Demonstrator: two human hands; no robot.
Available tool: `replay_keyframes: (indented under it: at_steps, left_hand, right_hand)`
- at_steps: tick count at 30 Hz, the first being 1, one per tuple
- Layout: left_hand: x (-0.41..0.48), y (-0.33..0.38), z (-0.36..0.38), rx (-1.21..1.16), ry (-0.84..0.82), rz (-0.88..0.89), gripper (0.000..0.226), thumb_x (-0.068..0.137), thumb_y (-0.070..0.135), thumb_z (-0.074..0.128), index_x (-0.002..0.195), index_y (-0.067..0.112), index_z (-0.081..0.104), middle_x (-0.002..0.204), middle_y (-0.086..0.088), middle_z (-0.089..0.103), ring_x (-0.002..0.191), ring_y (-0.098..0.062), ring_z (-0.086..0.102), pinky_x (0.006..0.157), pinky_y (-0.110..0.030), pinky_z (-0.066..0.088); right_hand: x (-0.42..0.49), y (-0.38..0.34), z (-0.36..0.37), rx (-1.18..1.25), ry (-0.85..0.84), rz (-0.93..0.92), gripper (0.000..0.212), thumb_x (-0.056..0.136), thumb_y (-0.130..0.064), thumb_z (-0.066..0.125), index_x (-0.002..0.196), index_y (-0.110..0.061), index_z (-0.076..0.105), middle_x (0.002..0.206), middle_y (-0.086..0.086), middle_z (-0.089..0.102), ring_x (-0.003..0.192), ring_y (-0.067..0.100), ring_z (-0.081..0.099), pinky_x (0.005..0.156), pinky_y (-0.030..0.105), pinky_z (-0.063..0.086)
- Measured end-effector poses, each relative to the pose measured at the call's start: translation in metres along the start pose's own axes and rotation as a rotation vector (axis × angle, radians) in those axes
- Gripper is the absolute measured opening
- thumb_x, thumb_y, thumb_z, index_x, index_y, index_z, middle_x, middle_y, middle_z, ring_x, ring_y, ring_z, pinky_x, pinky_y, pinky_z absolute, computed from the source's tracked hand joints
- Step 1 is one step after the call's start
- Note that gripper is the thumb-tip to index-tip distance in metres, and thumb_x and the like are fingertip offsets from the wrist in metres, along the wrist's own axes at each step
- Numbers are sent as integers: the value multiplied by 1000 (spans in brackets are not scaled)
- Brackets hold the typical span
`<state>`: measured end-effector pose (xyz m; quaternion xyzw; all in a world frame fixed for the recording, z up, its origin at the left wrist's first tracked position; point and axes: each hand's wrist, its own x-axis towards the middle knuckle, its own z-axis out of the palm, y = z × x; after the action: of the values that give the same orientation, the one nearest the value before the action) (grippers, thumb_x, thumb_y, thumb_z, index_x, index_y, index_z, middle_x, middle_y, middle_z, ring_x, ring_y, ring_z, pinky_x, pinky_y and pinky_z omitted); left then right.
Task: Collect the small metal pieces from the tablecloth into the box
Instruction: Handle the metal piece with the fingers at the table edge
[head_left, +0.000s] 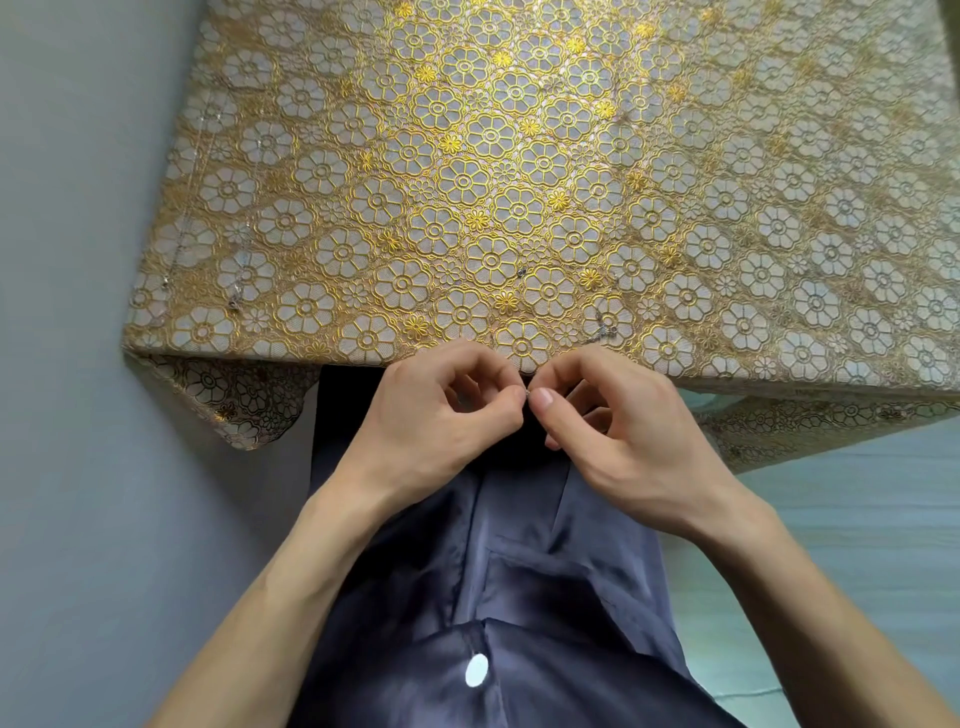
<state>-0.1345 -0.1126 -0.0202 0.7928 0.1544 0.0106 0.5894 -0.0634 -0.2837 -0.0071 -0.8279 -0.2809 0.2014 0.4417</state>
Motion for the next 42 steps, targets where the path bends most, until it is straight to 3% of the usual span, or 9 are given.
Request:
replay_keyframes:
  at_steps: [3,7,11,17,22,33,38,42]
  left_hand:
    - [1,0,-2,-2,-23,-15,22,71,49,62,81,29,68,74,7,67,65,-15,57,63,-20,45]
    - [0,0,-2,-20,-51,-31,24,70,49,62,80,28,69,71,10,64,62,-5,53,62,-18,43]
    - [0,-1,-2,-5,-63,-28,22,70,47,63,79,28,69,74,4,67,66,-16,58,62,-21,46]
    - [1,-1,-4,7,-66,-13,23,71,48,63,83,29,69,74,8,66,65,-5,56,63,-18,46]
    - [1,-2,-4,12,-75,-1,22,72,47,64,83,28,69,69,16,62,62,-3,53,62,-17,44]
    - [1,-4,-5,18,-75,7,20,71,43,64,76,24,69,68,13,62,60,-2,53,61,-14,42]
    - [0,-3,-5,-28,-85,-17,20,71,44,63,80,26,68,71,8,64,64,-5,54,62,-18,43]
    - [0,-3,-7,-71,-99,-38,20,71,44,64,77,26,68,71,6,65,64,-7,53,63,-18,44]
  right_hand:
    - [1,0,0,17,-14,-5,5,93,-27,62,90,-22,63,81,-11,62,73,14,66,64,30,53]
    - [2,-1,0,-9,-29,-29,8,93,-25,60,89,-19,61,79,-10,61,72,14,64,63,27,51]
    - [2,0,0,-9,-46,-22,8,92,-26,59,87,-19,59,76,-10,61,70,14,62,62,22,48]
    - [1,2,1,12,-26,14,7,93,-27,60,89,-22,60,78,-9,62,72,15,64,62,23,49]
    - [1,1,1,18,-32,10,9,93,-27,60,88,-20,61,79,-8,62,73,16,65,62,27,50]
    - [2,-1,3,45,-63,17,8,92,-27,58,85,-23,58,74,-9,61,70,17,62,62,22,47]
    - [1,0,3,106,-15,36,3,90,-25,62,92,-24,60,86,-9,63,71,20,66,60,32,52]
    - [2,1,2,130,-32,21,20,87,-20,66,106,-24,63,103,-12,65,68,20,65,59,26,52]
